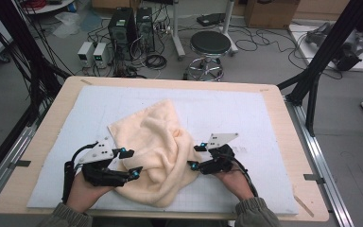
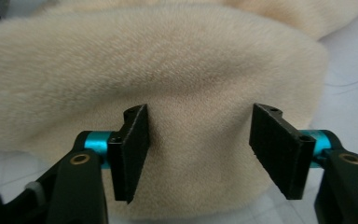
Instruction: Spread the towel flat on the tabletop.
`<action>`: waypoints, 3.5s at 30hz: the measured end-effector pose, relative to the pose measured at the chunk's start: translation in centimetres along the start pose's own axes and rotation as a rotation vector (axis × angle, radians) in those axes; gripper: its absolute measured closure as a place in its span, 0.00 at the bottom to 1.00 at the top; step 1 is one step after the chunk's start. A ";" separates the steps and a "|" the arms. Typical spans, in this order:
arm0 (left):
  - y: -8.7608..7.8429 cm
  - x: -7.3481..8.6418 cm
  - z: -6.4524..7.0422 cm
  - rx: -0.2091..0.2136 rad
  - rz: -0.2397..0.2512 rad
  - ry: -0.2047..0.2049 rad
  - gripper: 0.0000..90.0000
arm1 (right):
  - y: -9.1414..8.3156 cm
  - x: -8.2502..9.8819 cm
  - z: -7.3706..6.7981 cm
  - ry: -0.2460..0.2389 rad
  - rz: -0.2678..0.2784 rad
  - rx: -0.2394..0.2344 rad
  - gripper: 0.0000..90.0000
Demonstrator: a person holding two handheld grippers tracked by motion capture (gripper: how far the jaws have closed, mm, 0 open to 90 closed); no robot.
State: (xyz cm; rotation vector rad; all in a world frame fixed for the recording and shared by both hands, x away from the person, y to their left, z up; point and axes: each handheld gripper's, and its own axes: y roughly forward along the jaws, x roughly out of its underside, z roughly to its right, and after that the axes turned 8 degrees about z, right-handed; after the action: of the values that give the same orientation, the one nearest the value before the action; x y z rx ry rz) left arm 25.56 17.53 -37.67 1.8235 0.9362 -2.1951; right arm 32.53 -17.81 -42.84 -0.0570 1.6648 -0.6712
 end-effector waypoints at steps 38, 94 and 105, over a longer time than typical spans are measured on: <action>-1.3 1.5 0.8 -0.012 -0.079 0.027 0.89 | -12.5 2.7 -10.0 -0.068 0.067 -0.082 0.78; -2.5 2.3 1.4 0.095 -0.084 -0.028 0.80 | -6.7 1.1 -7.9 0.049 -0.030 -0.191 0.70; 1.0 0.2 -2.1 0.005 -0.011 0.042 0.59 | -8.9 -0.1 -1.9 0.081 0.090 0.046 0.61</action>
State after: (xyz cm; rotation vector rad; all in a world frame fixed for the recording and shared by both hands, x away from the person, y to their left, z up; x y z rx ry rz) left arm 27.73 17.88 -38.36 1.8779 0.9525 -2.1753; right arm 27.90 -24.36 -38.60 0.0783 1.7184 -0.6502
